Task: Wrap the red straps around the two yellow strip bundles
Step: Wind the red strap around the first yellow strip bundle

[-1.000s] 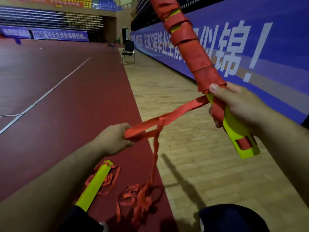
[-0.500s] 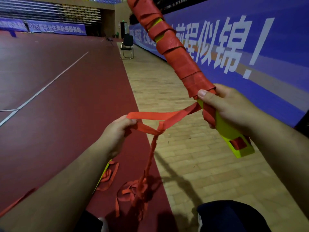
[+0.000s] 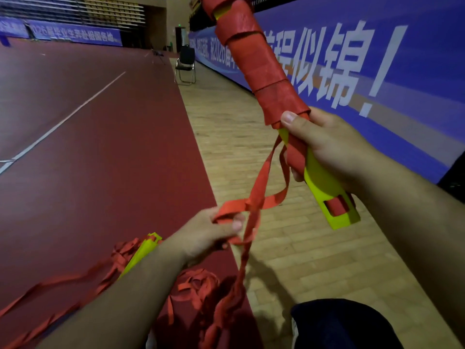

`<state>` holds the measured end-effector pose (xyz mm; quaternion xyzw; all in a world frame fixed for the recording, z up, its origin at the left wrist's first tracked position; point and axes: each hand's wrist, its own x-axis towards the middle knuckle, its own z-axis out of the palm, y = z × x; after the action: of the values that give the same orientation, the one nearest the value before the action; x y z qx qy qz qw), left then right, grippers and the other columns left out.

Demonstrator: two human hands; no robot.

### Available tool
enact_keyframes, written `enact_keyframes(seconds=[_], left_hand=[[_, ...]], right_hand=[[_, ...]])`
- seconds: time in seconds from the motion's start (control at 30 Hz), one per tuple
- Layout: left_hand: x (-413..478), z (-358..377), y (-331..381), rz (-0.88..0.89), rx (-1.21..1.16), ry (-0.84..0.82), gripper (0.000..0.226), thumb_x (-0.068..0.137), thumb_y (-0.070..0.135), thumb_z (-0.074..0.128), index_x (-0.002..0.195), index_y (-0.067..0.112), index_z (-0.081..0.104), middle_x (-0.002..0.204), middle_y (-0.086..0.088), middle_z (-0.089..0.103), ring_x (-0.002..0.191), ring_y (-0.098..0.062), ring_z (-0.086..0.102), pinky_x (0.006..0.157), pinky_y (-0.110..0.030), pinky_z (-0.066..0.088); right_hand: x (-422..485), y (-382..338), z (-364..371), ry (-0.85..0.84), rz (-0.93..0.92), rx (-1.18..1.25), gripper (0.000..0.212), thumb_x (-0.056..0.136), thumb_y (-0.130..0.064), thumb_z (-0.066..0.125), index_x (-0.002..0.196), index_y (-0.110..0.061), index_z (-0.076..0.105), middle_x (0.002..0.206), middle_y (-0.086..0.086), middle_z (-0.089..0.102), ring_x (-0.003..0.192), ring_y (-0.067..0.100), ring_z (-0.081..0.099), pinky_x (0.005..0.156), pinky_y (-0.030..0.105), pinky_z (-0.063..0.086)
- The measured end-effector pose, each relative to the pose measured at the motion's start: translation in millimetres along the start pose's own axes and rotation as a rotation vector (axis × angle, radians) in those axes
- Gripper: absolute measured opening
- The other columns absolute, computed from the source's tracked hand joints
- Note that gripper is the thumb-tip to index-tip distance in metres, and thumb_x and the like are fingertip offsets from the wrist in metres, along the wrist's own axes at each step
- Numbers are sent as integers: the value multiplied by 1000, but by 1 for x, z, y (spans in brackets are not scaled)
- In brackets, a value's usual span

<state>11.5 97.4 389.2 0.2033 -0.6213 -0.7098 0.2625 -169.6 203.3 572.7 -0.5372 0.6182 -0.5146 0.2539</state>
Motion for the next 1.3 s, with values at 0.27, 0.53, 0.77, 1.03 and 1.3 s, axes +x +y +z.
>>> enact_keyframes(seconds=[0.27, 0.53, 0.77, 1.03, 1.3], left_hand=[[17, 40, -36, -9, -676, -115, 49, 54, 39, 95, 88, 11, 75, 114, -16, 63, 101, -25, 60, 86, -37, 45], [21, 63, -50, -17, -249, 28, 36, 83, 48, 73, 93, 13, 75, 88, -7, 68, 83, -15, 62, 85, -31, 45], [27, 41, -49, 7, -305, 157, 21, 88, 34, 68, 94, 15, 73, 82, -4, 65, 78, -17, 60, 76, -29, 48], [22, 8, -78, -320, -240, 432, 26, 99, 30, 52, 81, 17, 65, 64, 0, 60, 50, -10, 54, 55, -24, 41], [34, -33, -32, -4, -1074, 652, 31, 107, 24, 31, 88, 16, 55, 79, 0, 60, 75, -13, 60, 80, -38, 51]], right_hand=[[10, -15, -1, -25, 13, 47, 22, 95, -43, 63, 100, -22, 64, 69, 12, 61, 55, 31, 59, 53, 39, 53], [22, -18, -11, -13, 13, 18, 20, 94, -45, 64, 97, -25, 65, 69, 13, 60, 52, 26, 60, 54, 38, 53], [26, -4, -16, 7, 23, -8, 22, 94, -44, 64, 98, -23, 66, 70, 12, 60, 53, 29, 59, 52, 39, 52], [32, 8, -23, 62, 59, -26, 24, 94, -48, 64, 100, -25, 65, 76, 15, 62, 56, 31, 61, 56, 40, 54], [25, 51, -23, 51, 111, -150, 19, 93, -46, 65, 94, -28, 69, 56, 0, 62, 49, 24, 60, 52, 38, 52]])
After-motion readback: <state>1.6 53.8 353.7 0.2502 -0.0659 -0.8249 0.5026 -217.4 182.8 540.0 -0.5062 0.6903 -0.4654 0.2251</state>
